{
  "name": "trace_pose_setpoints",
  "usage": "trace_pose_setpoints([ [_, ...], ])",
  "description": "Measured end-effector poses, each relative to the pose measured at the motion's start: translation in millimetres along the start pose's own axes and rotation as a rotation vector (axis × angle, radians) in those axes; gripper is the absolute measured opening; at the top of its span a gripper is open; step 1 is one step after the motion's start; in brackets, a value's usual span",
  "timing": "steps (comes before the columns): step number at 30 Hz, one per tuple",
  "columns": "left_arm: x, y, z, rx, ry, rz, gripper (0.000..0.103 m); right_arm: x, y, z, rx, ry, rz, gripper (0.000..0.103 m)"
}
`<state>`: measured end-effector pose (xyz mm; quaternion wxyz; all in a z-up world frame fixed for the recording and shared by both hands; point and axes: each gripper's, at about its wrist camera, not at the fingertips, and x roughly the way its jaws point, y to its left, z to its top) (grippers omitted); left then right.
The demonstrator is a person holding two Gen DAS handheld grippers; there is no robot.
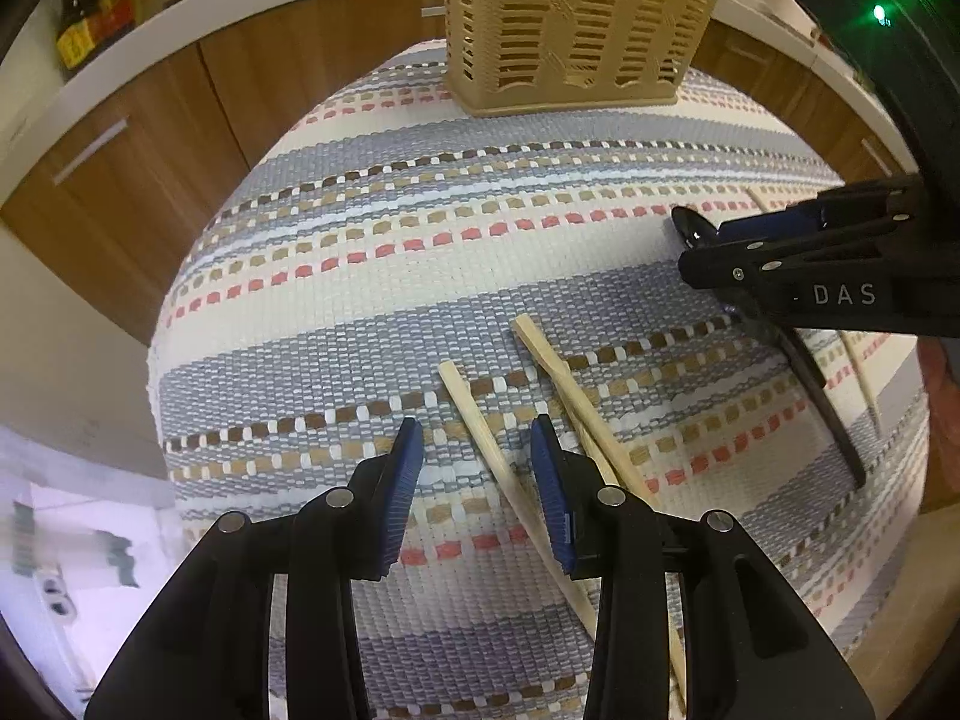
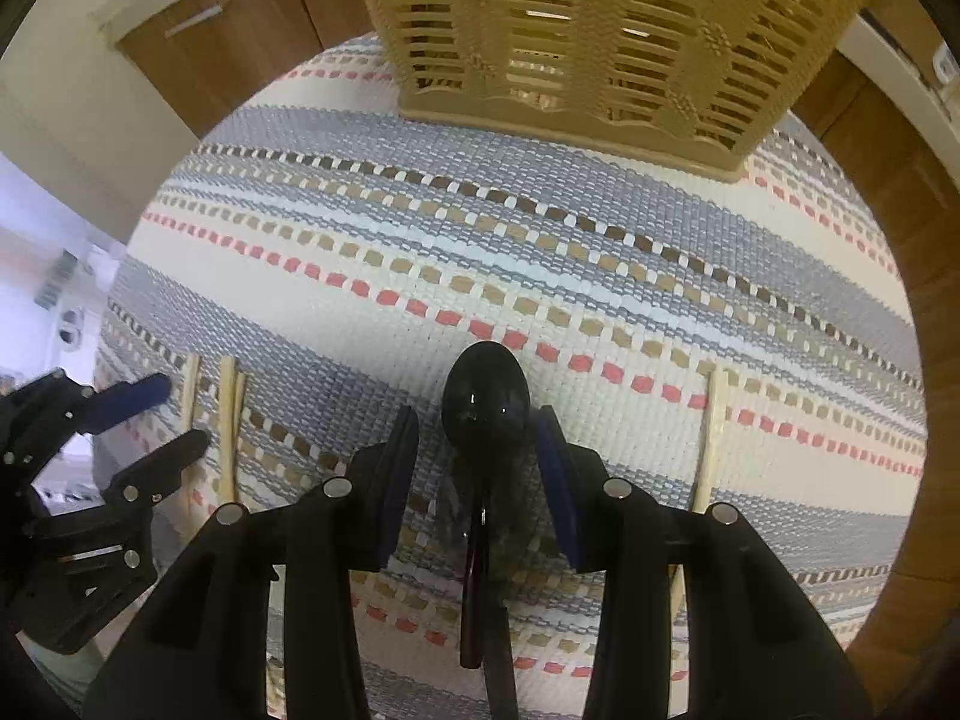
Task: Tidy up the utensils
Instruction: 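Close the left tool on one wooden chopstick, then carry the chopstick and black spoon over the basket and open both tools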
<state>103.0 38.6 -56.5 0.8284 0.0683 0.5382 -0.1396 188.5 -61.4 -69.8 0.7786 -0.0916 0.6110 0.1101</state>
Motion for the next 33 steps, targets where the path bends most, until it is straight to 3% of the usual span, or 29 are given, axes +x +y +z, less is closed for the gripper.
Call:
trace_pose_setpoints([
  [2, 2, -5, 2, 0.012, 0.006, 0.021, 0.035, 2, 6, 0, -0.014, -0.003, -0.025, 0.03],
  [10, 3, -10, 8, 0.045, 0.05, 0.049, 0.034, -1, -5, 1, -0.003, 0.014, 0.015, 0.026],
  [17, 5, -25, 13, 0.08, 0.05, 0.058, 0.005, -2, -2, 0, -0.041, -0.003, -0.008, 0.025],
  [19, 6, -27, 13, 0.071, 0.045, 0.064, 0.004, -3, -1, -3, -0.04, -0.011, 0.002, 0.025],
  [24, 2, -14, 13, 0.0, 0.01, -0.03, 0.004, -8, -10, -16, -0.027, -0.04, 0.057, 0.025],
  [33, -25, 8, 13, -0.126, -0.144, -0.189, 0.004, -42, -32, -38, 0.003, -0.136, 0.148, 0.025],
])
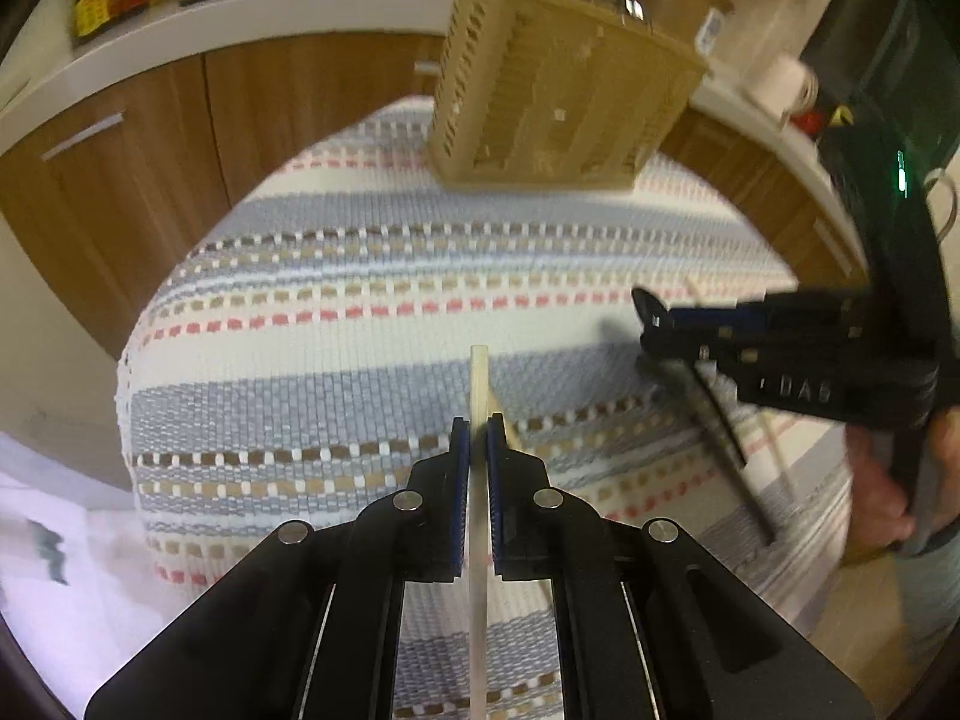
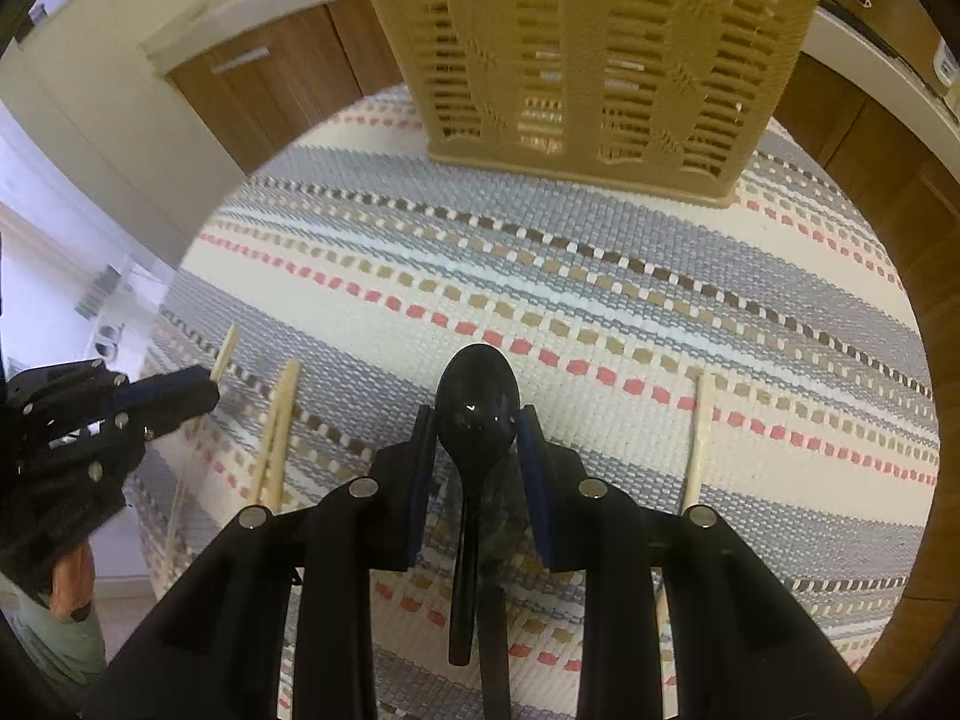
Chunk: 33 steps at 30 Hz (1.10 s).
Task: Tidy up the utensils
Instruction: 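Carry the chopstick and black spoon over the basket and open both tools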
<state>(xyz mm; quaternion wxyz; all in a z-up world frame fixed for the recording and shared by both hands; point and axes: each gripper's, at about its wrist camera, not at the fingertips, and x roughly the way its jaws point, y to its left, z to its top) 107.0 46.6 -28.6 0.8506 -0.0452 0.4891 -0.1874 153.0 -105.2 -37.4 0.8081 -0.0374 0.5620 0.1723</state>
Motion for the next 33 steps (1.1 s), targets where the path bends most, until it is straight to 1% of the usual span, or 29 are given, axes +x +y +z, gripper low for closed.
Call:
trace_pose_setpoints([
  [4, -16, 6, 2, -0.042, -0.058, -0.037, 0.004, -13, -7, -2, 0.007, -0.047, 0.043, 0.025],
  [7, -30, 10, 3, -0.067, -0.118, -0.067, 0.004, -24, -10, -4, 0.016, -0.091, 0.082, 0.025],
  [9, -41, 11, 6, -0.084, -0.159, -0.086, 0.004, -35, -10, -7, 0.019, -0.125, 0.106, 0.025],
  [10, -44, 10, 7, -0.088, -0.167, -0.092, 0.004, -43, -11, -10, 0.017, -0.158, 0.119, 0.025],
  [12, -53, 7, 12, -0.079, -0.193, -0.118, 0.004, -56, -9, -14, 0.006, -0.211, 0.132, 0.025],
  [16, -67, -7, 27, -0.051, -0.267, -0.128, 0.004, -78, -11, -15, -0.012, -0.298, 0.134, 0.025],
  [17, -73, -11, 32, -0.044, -0.3, -0.138, 0.004, -84, -12, -13, -0.016, -0.317, 0.134, 0.025],
  [19, -77, -16, 43, -0.035, -0.34, -0.142, 0.004, -95, -13, -10, -0.027, -0.364, 0.132, 0.025],
  [23, -90, -26, 65, -0.018, -0.437, -0.134, 0.004, -119, -17, 0, -0.039, -0.491, 0.101, 0.025],
  [26, -95, -32, 85, -0.008, -0.498, -0.122, 0.004, -131, -25, 9, -0.018, -0.548, 0.104, 0.025],
  [33, -116, -42, 128, 0.003, -0.689, -0.131, 0.004, -150, -49, 45, 0.051, -0.682, 0.007, 0.025],
])
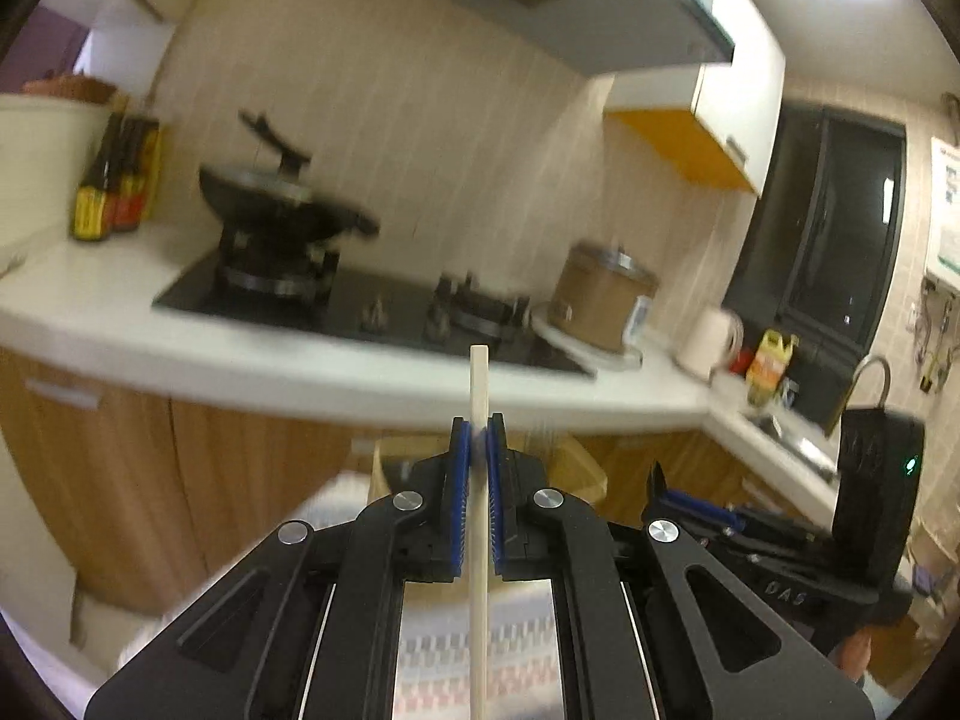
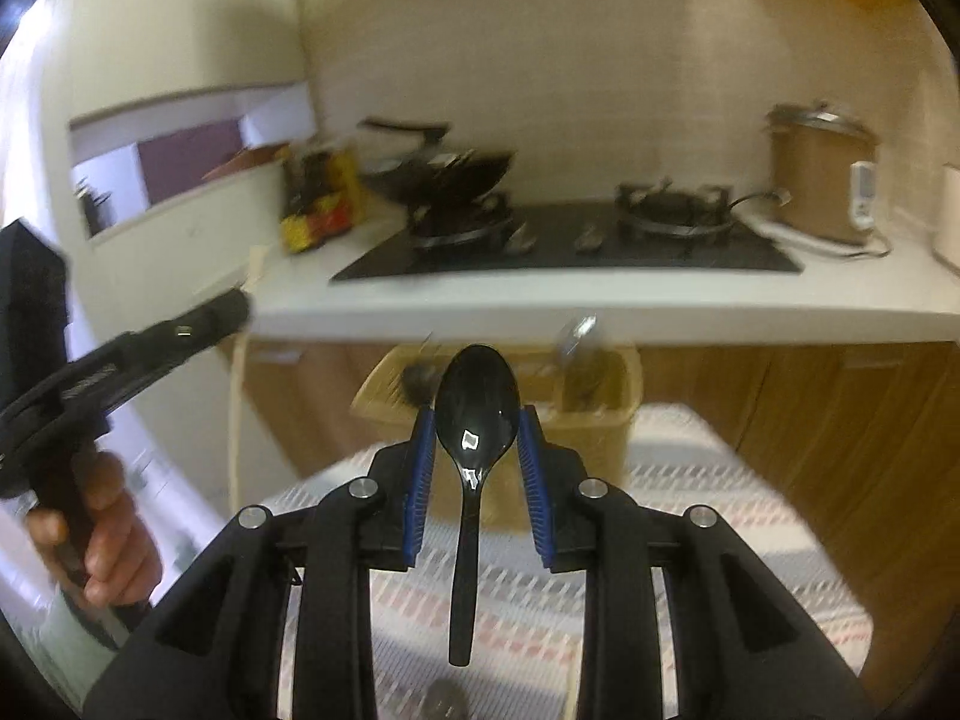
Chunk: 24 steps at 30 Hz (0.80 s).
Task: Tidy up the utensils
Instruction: 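Carry the chopstick and black spoon over the basket and open both tools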
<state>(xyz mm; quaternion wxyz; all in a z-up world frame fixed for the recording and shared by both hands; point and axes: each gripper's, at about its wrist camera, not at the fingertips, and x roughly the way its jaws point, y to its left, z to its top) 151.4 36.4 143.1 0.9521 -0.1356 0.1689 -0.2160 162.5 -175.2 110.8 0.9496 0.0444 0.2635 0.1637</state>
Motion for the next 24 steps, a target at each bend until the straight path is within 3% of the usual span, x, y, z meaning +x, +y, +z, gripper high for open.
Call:
trace_pose_setpoints([
  [5, 17, -8, 25, 0.006, -0.133, 0.04, 0.004, 15, -15, 28, 0.02, -0.086, -0.035, 0.025],
  [9, 39, 3, 39, -0.064, -0.218, 0.109, 0.004, 35, -24, 46, 0.026, -0.126, -0.068, 0.025],
  [16, 73, 31, 46, -0.144, -0.28, 0.157, 0.004, 70, -39, 54, 0.025, -0.163, -0.104, 0.025],
  [24, 94, 49, 29, -0.203, -0.309, 0.224, 0.004, 95, -50, 43, -0.002, -0.207, -0.115, 0.025],
])
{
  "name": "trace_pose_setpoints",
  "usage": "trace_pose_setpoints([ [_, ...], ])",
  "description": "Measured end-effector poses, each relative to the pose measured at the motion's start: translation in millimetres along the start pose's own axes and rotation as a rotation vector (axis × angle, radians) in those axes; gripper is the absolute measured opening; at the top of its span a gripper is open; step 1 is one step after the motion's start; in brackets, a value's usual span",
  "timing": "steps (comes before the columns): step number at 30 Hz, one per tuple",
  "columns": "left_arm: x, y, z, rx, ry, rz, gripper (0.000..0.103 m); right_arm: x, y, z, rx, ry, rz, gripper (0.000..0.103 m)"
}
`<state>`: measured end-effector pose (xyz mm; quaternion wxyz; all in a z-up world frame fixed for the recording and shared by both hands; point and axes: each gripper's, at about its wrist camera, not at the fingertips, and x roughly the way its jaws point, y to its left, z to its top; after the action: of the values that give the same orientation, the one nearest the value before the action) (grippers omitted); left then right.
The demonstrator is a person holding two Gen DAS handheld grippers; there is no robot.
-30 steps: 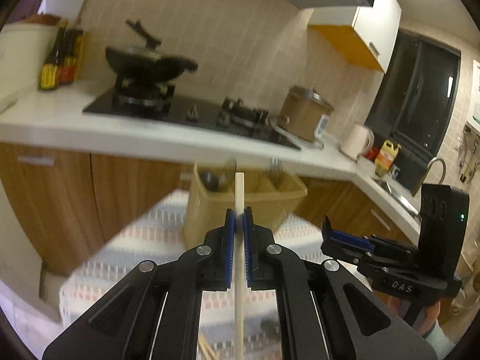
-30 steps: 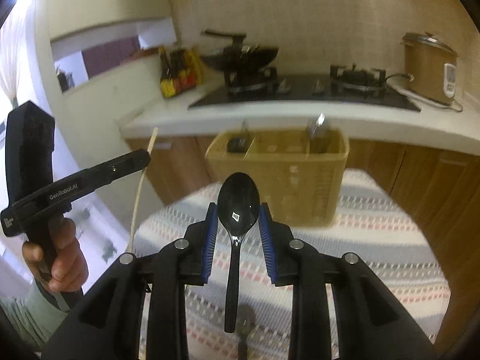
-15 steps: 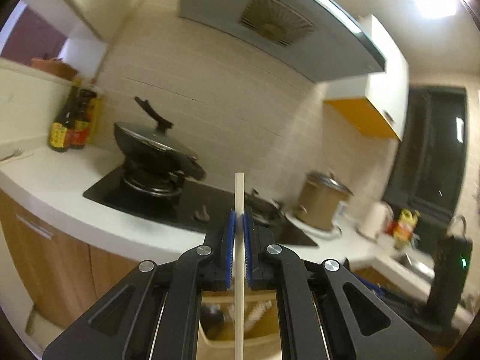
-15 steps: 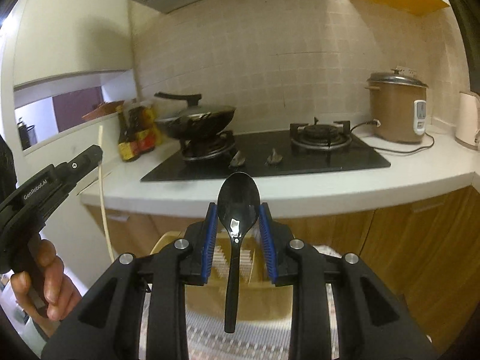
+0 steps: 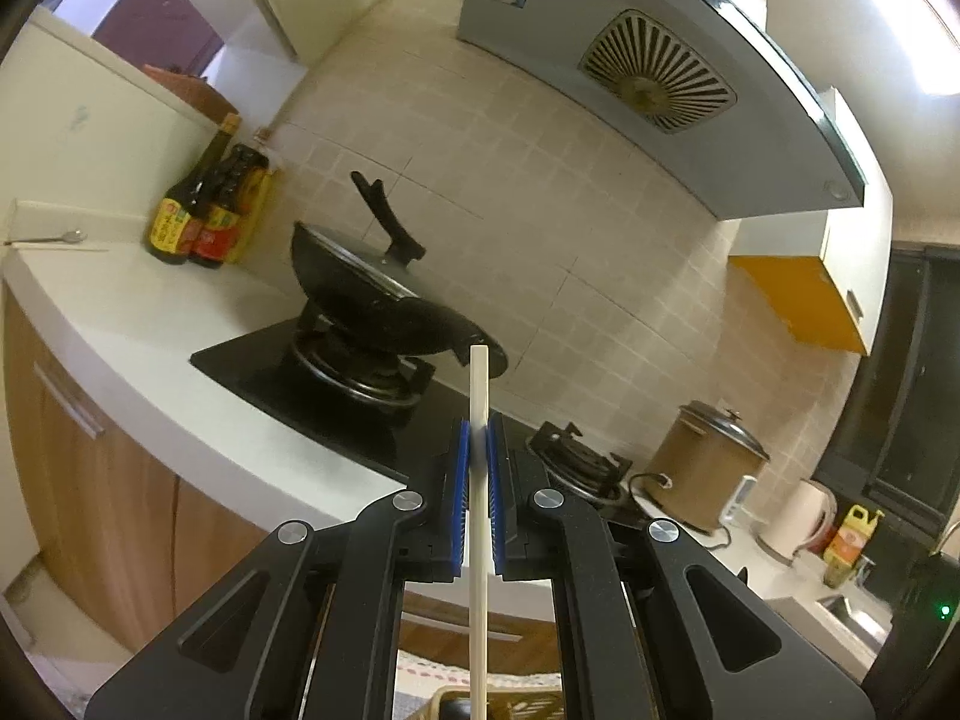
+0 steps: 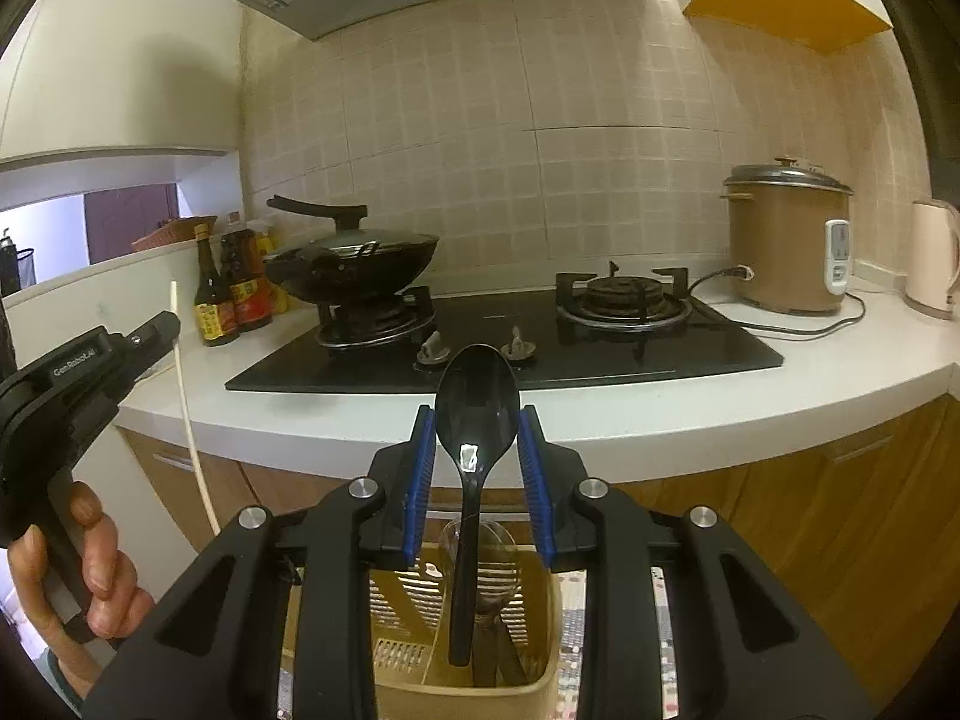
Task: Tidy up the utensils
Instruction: 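Carry the chopstick and black spoon over the basket and open both tools, then move both open tools back down toward the remaining utensils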
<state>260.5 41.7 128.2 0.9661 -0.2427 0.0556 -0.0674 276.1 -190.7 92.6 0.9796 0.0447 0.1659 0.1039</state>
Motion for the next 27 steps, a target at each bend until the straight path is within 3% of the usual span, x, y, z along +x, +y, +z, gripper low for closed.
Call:
trace_pose_setpoints([
  [8, -6, -5, -20, 0.091, -0.017, 0.023, 0.004, 4, -3, -14, 0.001, -0.023, -0.022, 0.025],
  [14, -11, -1, -33, 0.12, 0.044, -0.007, 0.005, -4, -3, -22, -0.004, -0.022, -0.016, 0.026],
  [15, -13, 0, -34, 0.127, 0.057, -0.016, 0.006, -7, -2, -24, -0.019, -0.017, -0.022, 0.026],
  [17, -17, 2, -34, 0.131, 0.093, -0.037, 0.025, -12, -1, -27, -0.028, 0.003, -0.017, 0.027],
  [18, -22, 5, -33, 0.124, 0.104, -0.044, 0.028, -17, -2, -28, -0.023, 0.017, -0.007, 0.027],
  [20, -30, 9, -31, 0.12, 0.119, -0.05, 0.03, -27, -5, -29, -0.008, 0.028, 0.003, 0.031],
  [22, -39, 11, -29, 0.119, 0.143, -0.06, 0.031, -39, -6, -29, 0.001, 0.032, 0.012, 0.05],
  [27, -66, 19, -21, 0.123, 0.24, -0.068, 0.031, -73, -4, -28, 0.012, 0.084, 0.034, 0.051],
])
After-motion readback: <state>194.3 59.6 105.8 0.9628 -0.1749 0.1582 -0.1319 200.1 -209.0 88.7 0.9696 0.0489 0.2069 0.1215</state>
